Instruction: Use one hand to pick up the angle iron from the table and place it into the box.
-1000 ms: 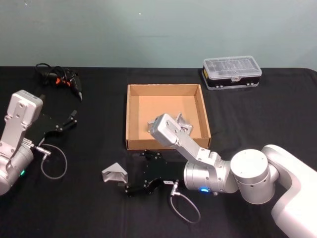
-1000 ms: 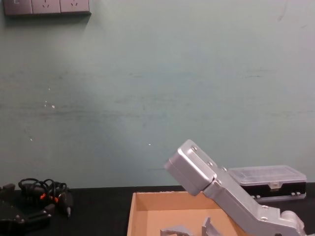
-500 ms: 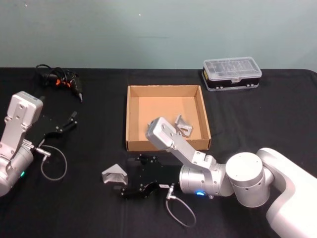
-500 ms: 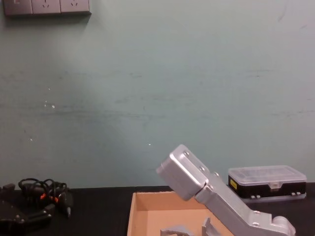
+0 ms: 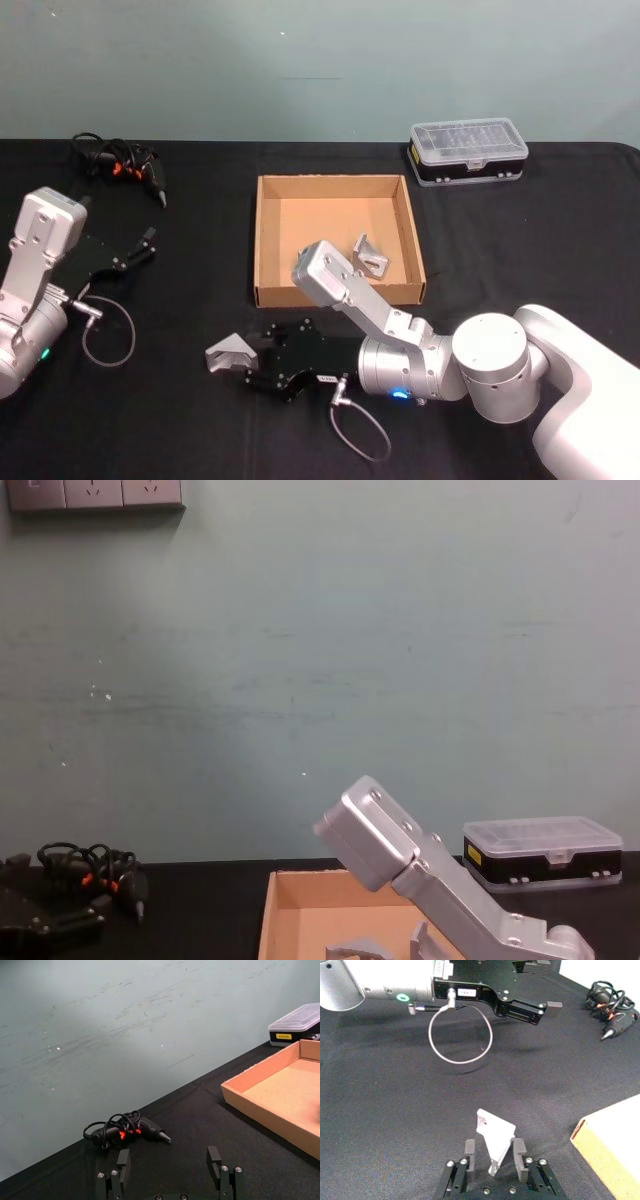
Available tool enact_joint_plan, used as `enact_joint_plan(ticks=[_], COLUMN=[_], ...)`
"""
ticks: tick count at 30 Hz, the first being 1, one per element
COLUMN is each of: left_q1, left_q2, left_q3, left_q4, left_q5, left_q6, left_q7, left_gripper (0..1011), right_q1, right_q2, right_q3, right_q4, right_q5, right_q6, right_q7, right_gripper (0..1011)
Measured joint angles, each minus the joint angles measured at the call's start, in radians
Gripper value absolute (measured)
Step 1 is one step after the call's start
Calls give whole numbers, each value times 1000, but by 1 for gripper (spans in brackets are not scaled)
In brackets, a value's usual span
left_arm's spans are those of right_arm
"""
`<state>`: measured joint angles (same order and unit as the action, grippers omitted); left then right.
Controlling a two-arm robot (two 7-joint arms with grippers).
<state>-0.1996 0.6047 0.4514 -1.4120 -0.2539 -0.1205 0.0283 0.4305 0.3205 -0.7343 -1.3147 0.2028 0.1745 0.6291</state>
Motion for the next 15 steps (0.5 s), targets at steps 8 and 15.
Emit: enact_joint_plan(ticks=[8, 15], left_q1=[0, 0], left_q2=[0, 0], left_q3=[0, 0], left_q4=[0, 0], left_q5=[0, 0], left_q6=[0, 0], left_q7=[0, 0], left_gripper=[1000, 1000], right_q1=[-2, -5], right_q2=[-4, -6], right_q3=[2, 2], right_q4=[5, 6], right_q5=[2, 3], right_q6=[-9, -14], right_q7=[0, 0], right_gripper=[274, 105])
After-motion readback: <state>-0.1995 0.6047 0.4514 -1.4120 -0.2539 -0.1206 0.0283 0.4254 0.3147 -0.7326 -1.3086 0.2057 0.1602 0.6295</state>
